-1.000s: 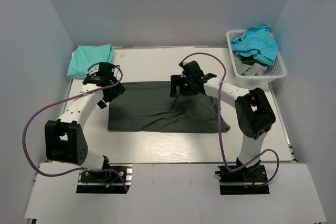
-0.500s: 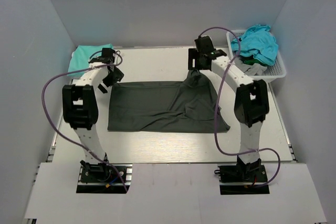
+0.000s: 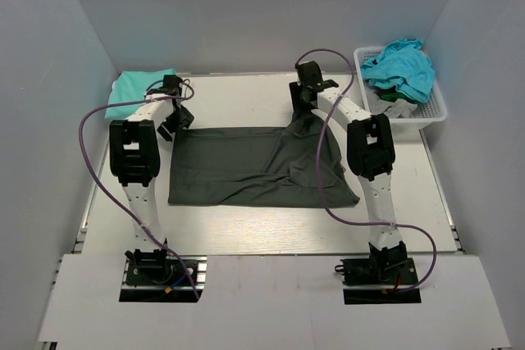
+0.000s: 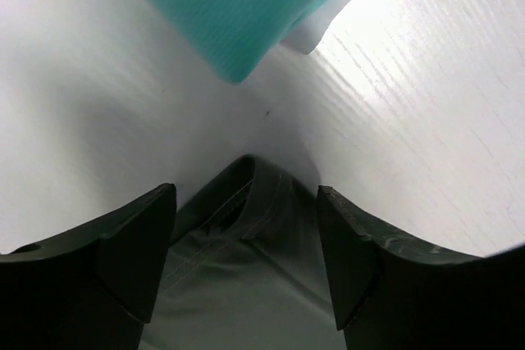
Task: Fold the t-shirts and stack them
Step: Grap the side of the flattened tshirt furthest away from the robot with both arms
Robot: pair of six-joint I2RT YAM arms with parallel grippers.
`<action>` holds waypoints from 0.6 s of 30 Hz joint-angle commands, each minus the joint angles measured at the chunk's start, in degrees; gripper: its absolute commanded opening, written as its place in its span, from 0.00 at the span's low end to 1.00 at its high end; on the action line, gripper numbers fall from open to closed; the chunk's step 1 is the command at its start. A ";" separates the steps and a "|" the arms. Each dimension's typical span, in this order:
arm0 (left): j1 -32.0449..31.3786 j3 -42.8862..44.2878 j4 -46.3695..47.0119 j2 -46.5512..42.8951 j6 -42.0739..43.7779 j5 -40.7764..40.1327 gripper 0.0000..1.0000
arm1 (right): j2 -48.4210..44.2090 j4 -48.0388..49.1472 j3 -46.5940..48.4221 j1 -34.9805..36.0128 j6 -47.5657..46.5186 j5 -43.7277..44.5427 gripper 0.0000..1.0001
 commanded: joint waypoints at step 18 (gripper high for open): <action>-0.02 -1.58 5.12 -4.79 3.88 0.89 0.00 | -8.67 9.41 -2.25 -0.95 5.19 1.59 0.00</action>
